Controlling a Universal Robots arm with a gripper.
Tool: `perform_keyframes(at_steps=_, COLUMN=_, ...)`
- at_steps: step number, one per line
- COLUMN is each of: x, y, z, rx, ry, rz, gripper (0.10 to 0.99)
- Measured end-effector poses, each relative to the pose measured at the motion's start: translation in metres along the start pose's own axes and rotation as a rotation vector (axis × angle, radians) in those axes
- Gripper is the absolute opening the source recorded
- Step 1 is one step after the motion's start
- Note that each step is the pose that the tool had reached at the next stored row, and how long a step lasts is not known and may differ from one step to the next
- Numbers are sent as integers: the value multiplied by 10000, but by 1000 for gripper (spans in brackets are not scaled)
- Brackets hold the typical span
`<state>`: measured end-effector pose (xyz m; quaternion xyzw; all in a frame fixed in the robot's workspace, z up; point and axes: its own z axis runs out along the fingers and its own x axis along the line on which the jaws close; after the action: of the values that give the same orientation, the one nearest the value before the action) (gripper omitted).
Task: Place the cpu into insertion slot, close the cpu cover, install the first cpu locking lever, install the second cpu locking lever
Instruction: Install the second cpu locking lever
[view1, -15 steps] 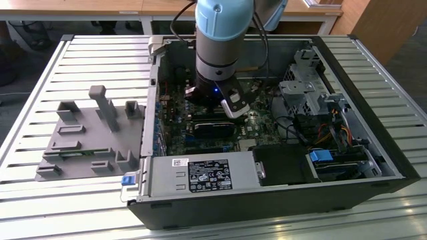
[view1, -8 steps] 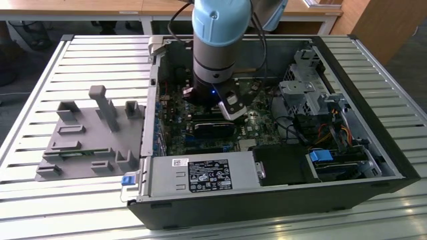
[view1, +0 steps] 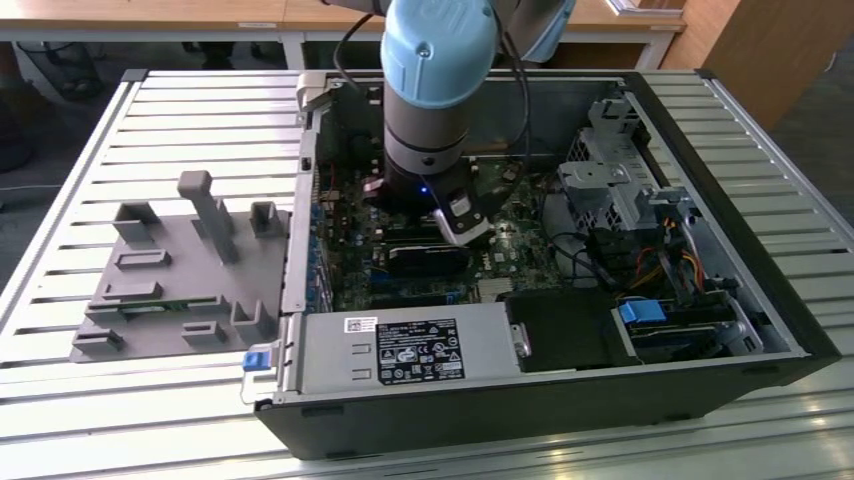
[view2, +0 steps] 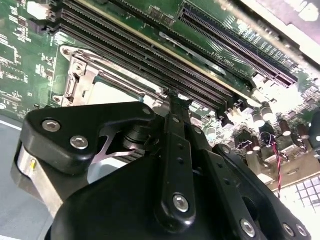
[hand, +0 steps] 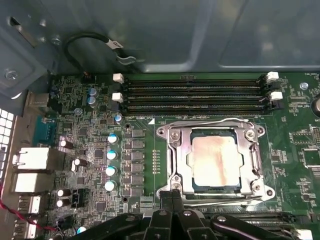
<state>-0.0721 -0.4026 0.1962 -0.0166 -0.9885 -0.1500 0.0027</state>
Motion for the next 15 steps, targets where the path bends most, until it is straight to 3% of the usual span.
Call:
perform_keyframes(at_steps=6, x=48, y=-11, z=33, rx=-105, ry=3, rz=-2, gripper=106)
perform_keyframes(at_steps=15, x=57, y=-11, z=79, rx=-251, ry=7, rz=-2, gripper=106)
